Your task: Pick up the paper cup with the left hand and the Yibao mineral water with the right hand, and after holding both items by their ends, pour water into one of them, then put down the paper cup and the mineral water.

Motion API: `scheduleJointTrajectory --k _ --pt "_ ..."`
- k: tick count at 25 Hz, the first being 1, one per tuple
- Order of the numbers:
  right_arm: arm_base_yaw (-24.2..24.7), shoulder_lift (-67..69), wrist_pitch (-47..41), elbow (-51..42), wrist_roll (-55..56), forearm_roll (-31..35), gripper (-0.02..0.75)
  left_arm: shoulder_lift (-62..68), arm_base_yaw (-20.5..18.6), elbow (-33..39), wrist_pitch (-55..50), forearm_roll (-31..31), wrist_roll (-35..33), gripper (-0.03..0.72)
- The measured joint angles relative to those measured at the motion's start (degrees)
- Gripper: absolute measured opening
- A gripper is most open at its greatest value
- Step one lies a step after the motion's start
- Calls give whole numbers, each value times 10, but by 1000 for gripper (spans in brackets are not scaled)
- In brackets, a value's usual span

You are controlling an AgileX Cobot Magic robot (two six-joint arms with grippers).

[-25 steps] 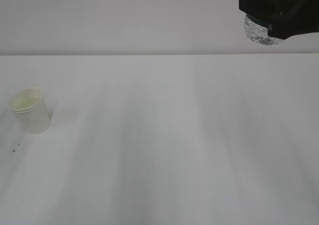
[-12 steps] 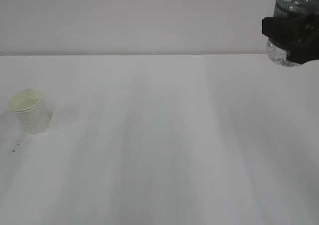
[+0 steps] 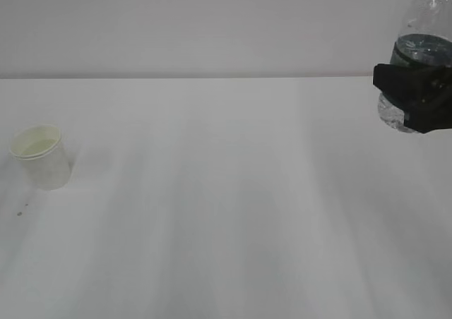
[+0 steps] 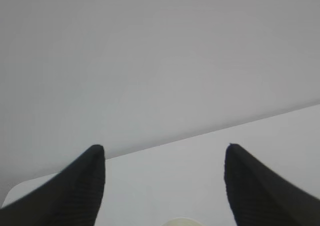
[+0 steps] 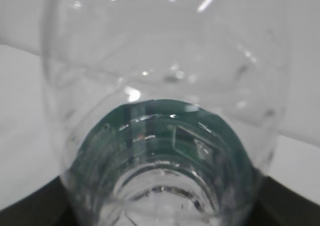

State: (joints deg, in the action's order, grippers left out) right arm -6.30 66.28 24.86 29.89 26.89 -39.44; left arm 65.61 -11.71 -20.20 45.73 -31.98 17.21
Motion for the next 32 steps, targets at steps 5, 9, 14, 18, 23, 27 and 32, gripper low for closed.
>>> scheduleJointTrajectory --k 5,9,14,18,23,27,32 --pt "0 0 27 -26 -52 61 473 0 0 0 0 -11 0 530" --pt "0 0 36 -38 -87 93 473 -1 0 0 -1 -14 0 530" --pt "0 0 55 -65 -144 157 473 -1 0 0 -2 -15 1 530" --pt "0 0 61 -85 -166 185 473 -1 0 0 -2 -15 1 530" --pt "0 0 110 -133 -197 226 473 -1 0 0 -3 -18 2 530" --pt "0 -1 156 -186 -211 253 473 -1 0 0 -3 -21 5 530" --pt "0 -4 223 -239 -228 291 473 -1 0 0 -8 -22 6 530"
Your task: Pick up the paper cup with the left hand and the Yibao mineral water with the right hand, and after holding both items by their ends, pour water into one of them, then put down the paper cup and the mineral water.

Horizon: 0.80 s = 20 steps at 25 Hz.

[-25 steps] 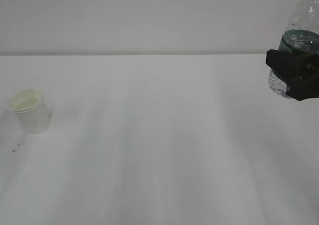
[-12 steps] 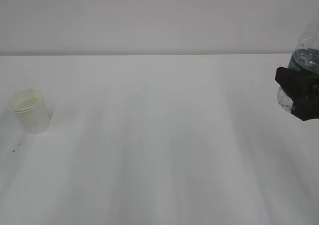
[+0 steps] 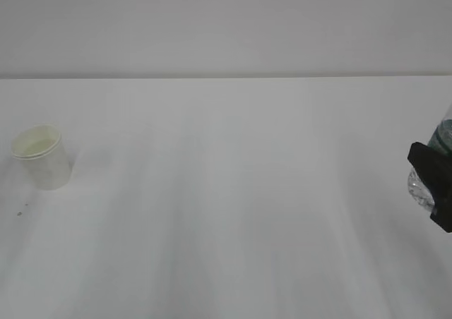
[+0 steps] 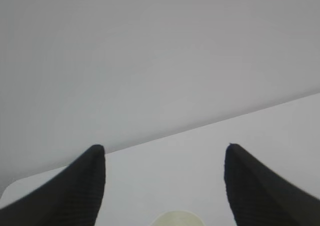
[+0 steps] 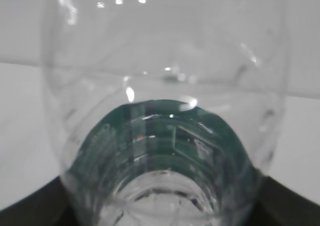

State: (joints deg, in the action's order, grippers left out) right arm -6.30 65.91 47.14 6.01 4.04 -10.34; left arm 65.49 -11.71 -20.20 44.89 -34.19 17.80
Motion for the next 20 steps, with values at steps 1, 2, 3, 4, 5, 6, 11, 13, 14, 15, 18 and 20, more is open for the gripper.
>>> scheduleJointTrajectory --k 1,2,3,4,5,6,11,13,14,15,18,20 --pt "0 0 12 -5 -3 8 473 0 0 0 -3 0 1 530" --pt "0 -1 18 -9 -5 15 473 0 0 0 -4 -1 1 530" --pt "0 -1 22 -12 -5 20 473 0 0 0 -5 -1 1 530" --pt "0 -2 24 -13 -6 23 473 0 0 0 -5 -1 3 530" --pt "0 -2 27 -13 -6 24 473 0 0 0 -5 -1 4 530" --pt "0 -2 28 -14 -6 25 473 0 0 0 -6 -1 6 530" --pt "0 -2 31 -14 -24 44 473 0 0 0 -6 -1 8 530" --pt "0 -2 31 -14 -35 62 473 0 0 0 -6 -1 8 529" --pt "0 -2 31 -14 -40 70 473 0 0 0 -6 -1 8 529" --pt "0 -2 31 -14 -47 80 473 0 0 0 -6 -1 8 529" --pt "0 -2 32 -14 -67 108 473 0 0 0 -7 -2 8 529" --pt "0 -2 32 -14 -81 128 473 0 0 0 -9 -2 9 529"
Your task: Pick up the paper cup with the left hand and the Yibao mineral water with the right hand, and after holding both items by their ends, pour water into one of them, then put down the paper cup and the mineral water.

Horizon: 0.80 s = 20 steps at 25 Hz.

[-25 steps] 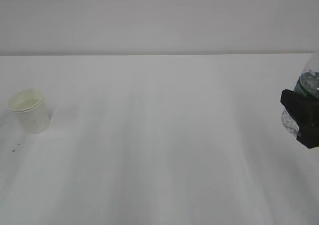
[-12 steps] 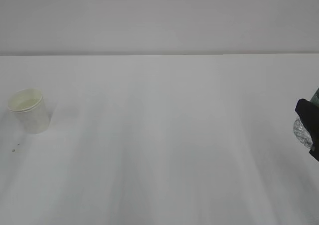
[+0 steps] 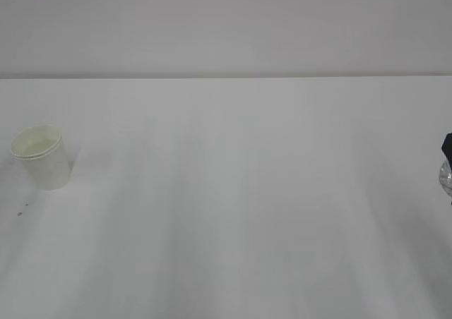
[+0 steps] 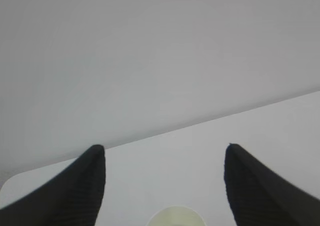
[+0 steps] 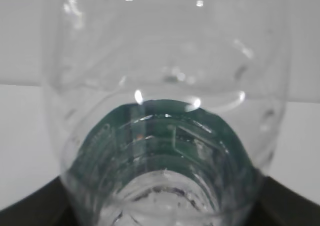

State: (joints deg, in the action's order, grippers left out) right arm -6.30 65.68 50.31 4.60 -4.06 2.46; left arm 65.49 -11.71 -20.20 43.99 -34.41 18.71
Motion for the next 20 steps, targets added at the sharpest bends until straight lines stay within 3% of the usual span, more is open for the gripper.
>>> scheduleJointTrajectory --k 7,20 --pt "0 0 1 0 -32 50 473 0 0 0 0 0 0 529" --pt "0 12 12 4 -38 10 473 0 0 0 0 0 0 529"
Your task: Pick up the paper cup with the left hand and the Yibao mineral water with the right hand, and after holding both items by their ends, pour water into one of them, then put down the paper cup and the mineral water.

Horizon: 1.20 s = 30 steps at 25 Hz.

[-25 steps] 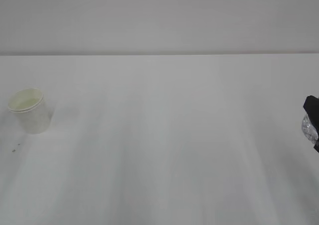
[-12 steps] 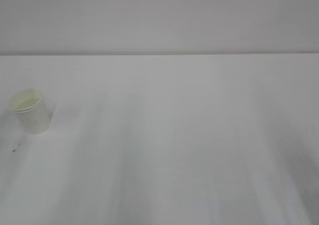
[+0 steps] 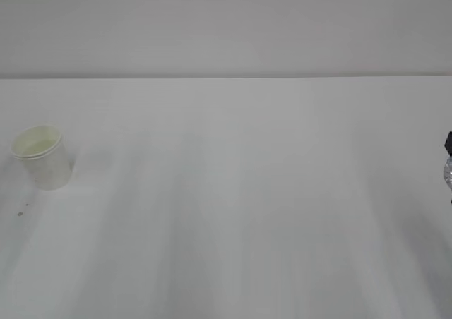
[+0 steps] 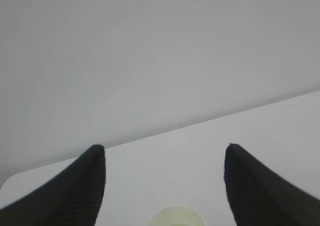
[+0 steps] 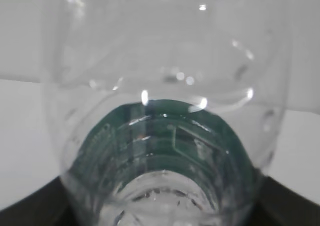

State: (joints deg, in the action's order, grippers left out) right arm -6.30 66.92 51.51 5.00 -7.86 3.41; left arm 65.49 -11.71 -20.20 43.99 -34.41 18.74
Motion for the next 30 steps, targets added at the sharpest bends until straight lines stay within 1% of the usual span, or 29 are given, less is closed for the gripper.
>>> scheduleJointTrajectory --k 17,30 --pt "0 179 100 66 0 -16 473 0 0 0 -8 0 1 529" --pt "0 241 112 114 -1 -18 473 0 0 0 -12 -3 1 529"
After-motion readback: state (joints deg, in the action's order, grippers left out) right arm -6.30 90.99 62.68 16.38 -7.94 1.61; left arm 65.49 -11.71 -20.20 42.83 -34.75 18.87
